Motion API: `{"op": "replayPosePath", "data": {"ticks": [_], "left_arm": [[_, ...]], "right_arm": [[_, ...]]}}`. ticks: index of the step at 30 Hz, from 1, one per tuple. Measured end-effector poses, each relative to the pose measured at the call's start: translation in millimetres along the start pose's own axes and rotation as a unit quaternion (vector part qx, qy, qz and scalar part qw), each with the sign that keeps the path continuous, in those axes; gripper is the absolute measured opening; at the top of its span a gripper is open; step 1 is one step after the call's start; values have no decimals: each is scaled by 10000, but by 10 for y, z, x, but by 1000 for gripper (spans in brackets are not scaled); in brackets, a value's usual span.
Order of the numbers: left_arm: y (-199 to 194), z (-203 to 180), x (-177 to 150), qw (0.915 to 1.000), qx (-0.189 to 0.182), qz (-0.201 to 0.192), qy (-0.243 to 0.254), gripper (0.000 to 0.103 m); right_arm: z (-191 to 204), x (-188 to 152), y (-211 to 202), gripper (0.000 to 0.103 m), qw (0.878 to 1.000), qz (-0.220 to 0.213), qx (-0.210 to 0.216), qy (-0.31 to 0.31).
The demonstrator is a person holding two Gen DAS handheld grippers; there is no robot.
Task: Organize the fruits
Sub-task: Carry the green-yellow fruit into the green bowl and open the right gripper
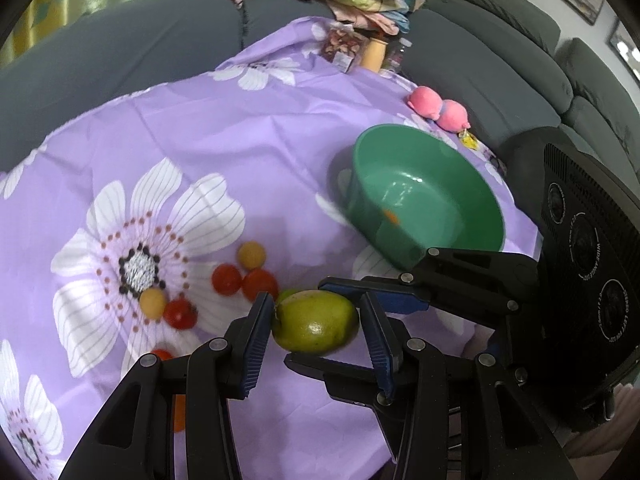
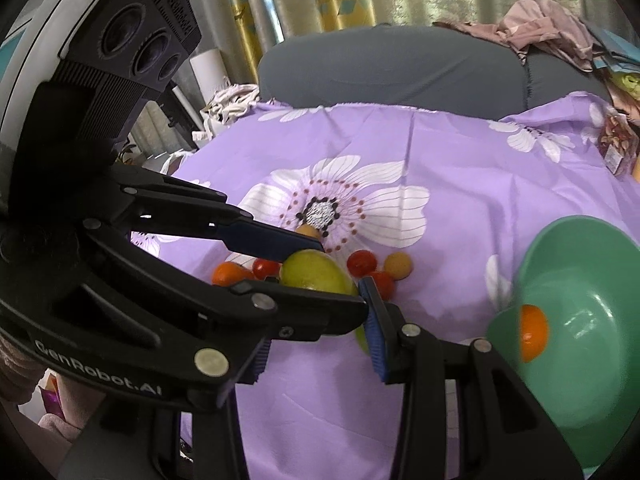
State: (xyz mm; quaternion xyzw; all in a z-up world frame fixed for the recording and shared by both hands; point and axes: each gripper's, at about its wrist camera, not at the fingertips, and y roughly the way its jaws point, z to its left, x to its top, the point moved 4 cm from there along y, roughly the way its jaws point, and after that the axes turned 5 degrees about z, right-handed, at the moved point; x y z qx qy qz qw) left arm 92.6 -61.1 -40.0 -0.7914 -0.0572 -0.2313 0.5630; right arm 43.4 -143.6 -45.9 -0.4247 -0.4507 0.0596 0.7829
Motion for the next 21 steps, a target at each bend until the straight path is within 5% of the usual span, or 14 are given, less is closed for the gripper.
{"op": "replayPosePath", "data": {"ticks": [21], "left_arm": [[255,-617,520,9967,-97,81,801,46]], "right_arm": [[-692,-67,-408,41,9970,-394,-432,508]]}}
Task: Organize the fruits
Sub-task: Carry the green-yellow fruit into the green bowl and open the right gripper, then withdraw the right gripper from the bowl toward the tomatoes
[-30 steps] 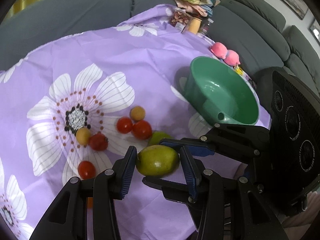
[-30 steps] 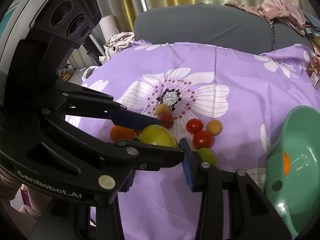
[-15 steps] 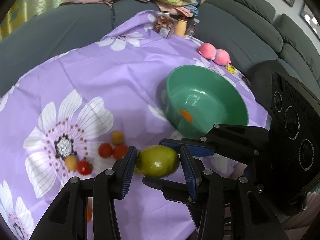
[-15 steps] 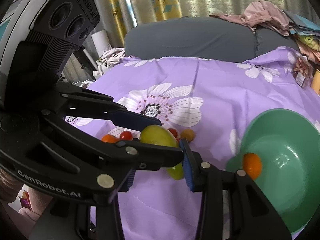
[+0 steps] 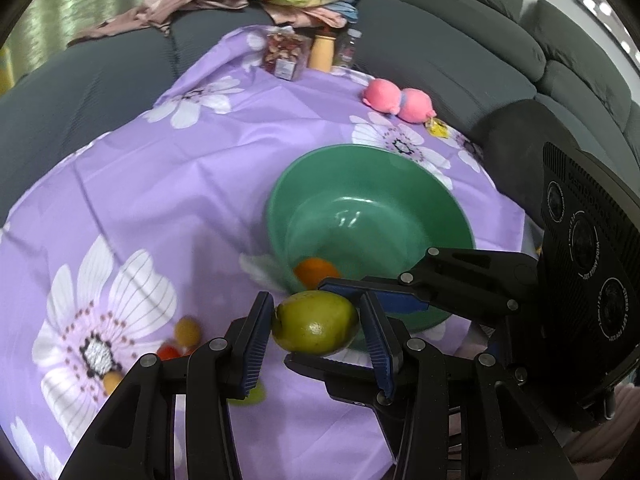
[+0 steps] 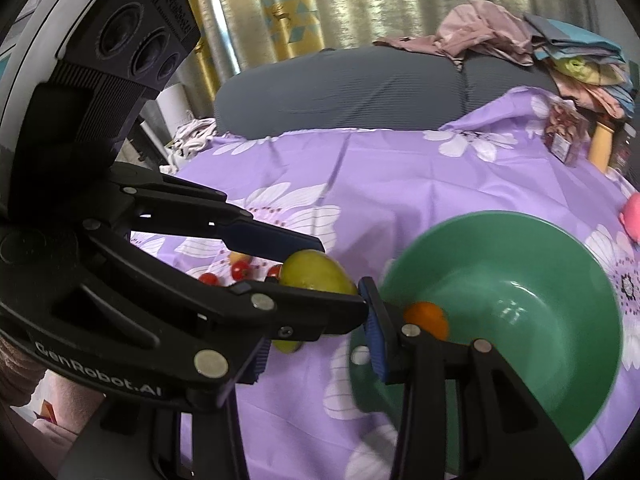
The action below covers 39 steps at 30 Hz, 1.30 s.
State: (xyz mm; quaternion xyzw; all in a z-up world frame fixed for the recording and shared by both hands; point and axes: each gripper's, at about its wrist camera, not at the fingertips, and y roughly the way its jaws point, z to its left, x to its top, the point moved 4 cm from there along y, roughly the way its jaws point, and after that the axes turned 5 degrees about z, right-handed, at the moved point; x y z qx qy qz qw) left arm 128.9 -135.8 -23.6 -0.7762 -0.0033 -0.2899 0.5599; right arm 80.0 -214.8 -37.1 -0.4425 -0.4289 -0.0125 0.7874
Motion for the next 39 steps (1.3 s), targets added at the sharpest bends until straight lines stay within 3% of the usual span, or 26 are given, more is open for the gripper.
{"op": "replayPosePath", "data": {"ticks": [14,26,30,35,39], "left_arm": [[306,-215,207,9993,-209,242,211,46],[451,-225,207,9987,-263,427,74,46],[408,-206,190,9992,-53,391,91,71],[301,-129,167,9996,59,272,-34,73],[126,5,85,9995,212,78,-198,85]], "right_arm": [[-396,-89,3,41,9992,42,-120,383],[-467,-151,59,45,9977,123,-124,648],[-502,-164,29,61,9970,61,-216,742],[-495,-196,-16,66,9964,24,-298,793],[-469,-217,-58,70,9959,-9,-396,807]]}}
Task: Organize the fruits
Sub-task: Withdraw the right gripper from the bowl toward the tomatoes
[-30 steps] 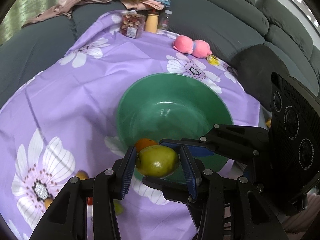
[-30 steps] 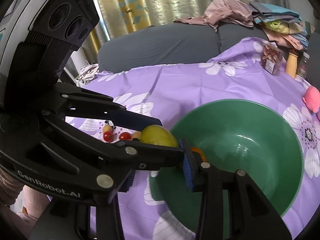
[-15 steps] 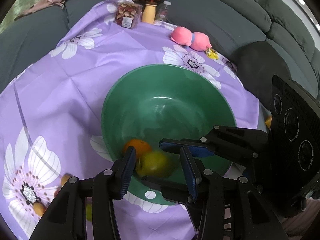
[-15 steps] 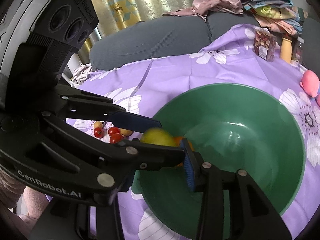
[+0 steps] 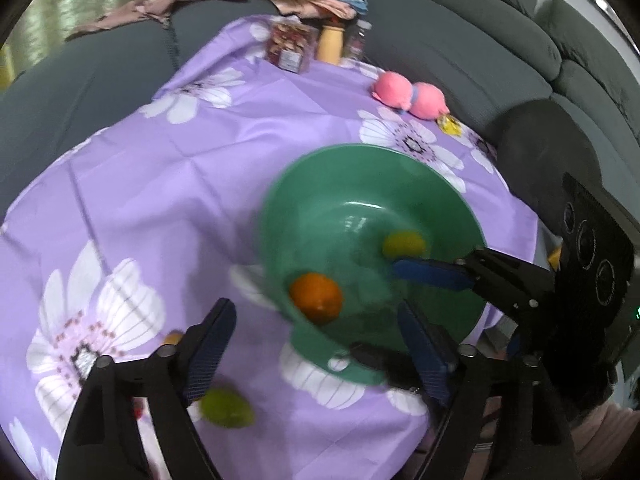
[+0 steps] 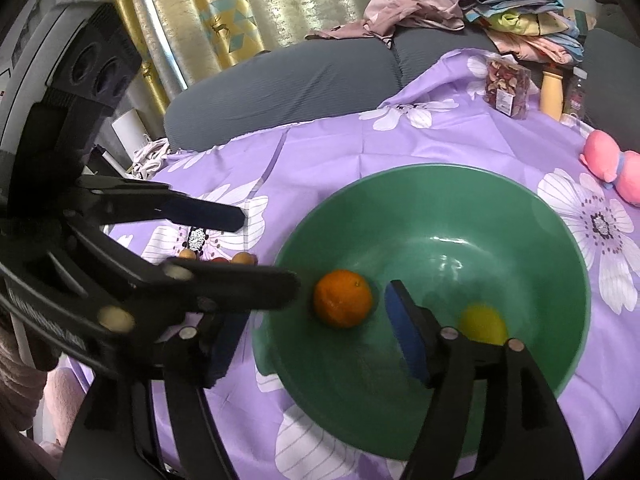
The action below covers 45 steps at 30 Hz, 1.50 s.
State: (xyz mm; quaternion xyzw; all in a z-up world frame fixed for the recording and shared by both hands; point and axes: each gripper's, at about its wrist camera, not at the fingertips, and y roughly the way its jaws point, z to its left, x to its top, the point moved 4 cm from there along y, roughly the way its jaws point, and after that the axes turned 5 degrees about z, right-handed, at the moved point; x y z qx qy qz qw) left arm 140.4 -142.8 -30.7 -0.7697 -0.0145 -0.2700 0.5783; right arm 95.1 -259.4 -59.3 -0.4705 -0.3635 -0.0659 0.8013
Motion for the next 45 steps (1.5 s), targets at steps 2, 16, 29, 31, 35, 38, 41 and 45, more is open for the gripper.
{"op": "replayPosePath", "data": {"ticks": [2,16,29,31,35,38,41,45], "left_arm": [[-74,95,-54,9998,83,-77,-133,85],[-343,785,-663,9920,473,-411,-1100,87],[-352,1111,-990,9876,305,-632,-1407,87],[-356,1193,-1044,9861,292,-659,-1500,87],[-366,1281,-1102,9843,243,-693,-1603,87],[-361,1304,-1122,9845,249,-688,-1596,87],[-357,1331,-1154,9846,256,-670,-1595,87],[-366,1398,-1216,9838,324,-647,-1638,87]], "right_arm": [[7,-10,-17,71,10000,-18,-29,35],[457,-43,-82,80,9996,-28,201,-199],[1028,-79,172,80,9958,452,387,-702],[1084,-88,222,80,9950,517,375,-763],[1177,-102,321,80,9936,648,369,-851],[1245,-119,388,80,9924,719,392,-923],[1312,-141,467,80,9909,807,394,-1003],[1392,-186,559,80,9888,923,394,-1103]]}}
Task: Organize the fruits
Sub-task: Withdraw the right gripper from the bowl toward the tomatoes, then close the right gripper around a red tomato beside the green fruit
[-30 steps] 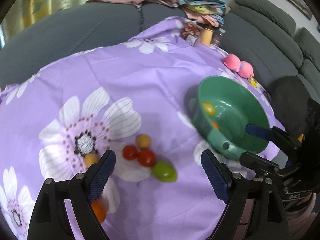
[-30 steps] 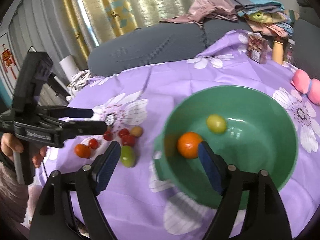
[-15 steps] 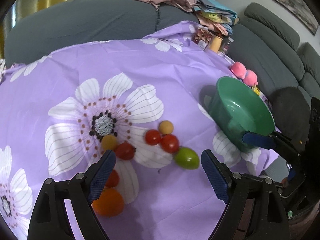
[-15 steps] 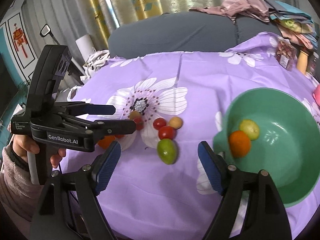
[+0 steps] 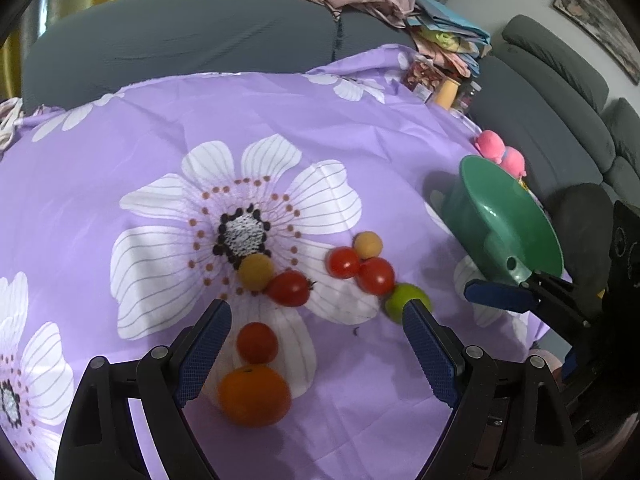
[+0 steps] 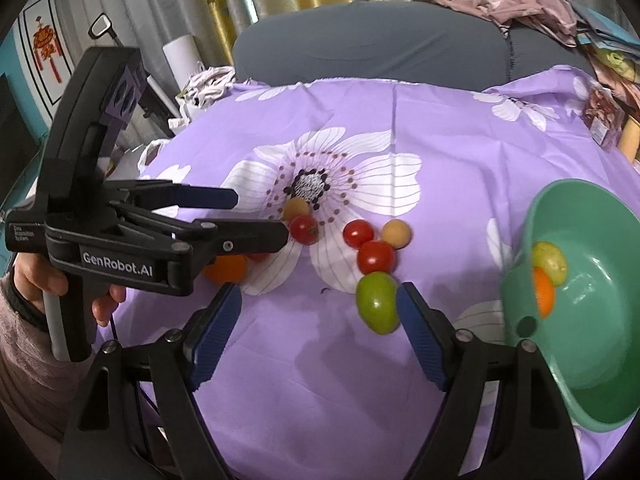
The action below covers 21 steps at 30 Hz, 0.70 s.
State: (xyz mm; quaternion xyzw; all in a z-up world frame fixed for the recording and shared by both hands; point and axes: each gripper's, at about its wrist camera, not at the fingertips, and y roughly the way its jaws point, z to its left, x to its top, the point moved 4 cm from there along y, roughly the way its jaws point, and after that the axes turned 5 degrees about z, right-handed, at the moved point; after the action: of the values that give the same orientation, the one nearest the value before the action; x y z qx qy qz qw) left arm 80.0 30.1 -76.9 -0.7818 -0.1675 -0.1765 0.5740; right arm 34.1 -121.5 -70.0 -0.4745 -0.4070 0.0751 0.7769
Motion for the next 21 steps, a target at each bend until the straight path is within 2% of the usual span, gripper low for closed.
{"op": "replayPosePath", "data": {"ticks": [10,18,21], "left_arm": [[-35,236,-98,9998,99,15,-170,87],[45,286,-149,9995,163,141,-213,87],[61,277,-164,9995,184,170,-196,87]], "right_arm": [[55,-32,228,80,9997,257,31,-21],[53,-33,338,80,9993,343,126,-23],[56,-28,337,80,9990,347,284,-7]]}}
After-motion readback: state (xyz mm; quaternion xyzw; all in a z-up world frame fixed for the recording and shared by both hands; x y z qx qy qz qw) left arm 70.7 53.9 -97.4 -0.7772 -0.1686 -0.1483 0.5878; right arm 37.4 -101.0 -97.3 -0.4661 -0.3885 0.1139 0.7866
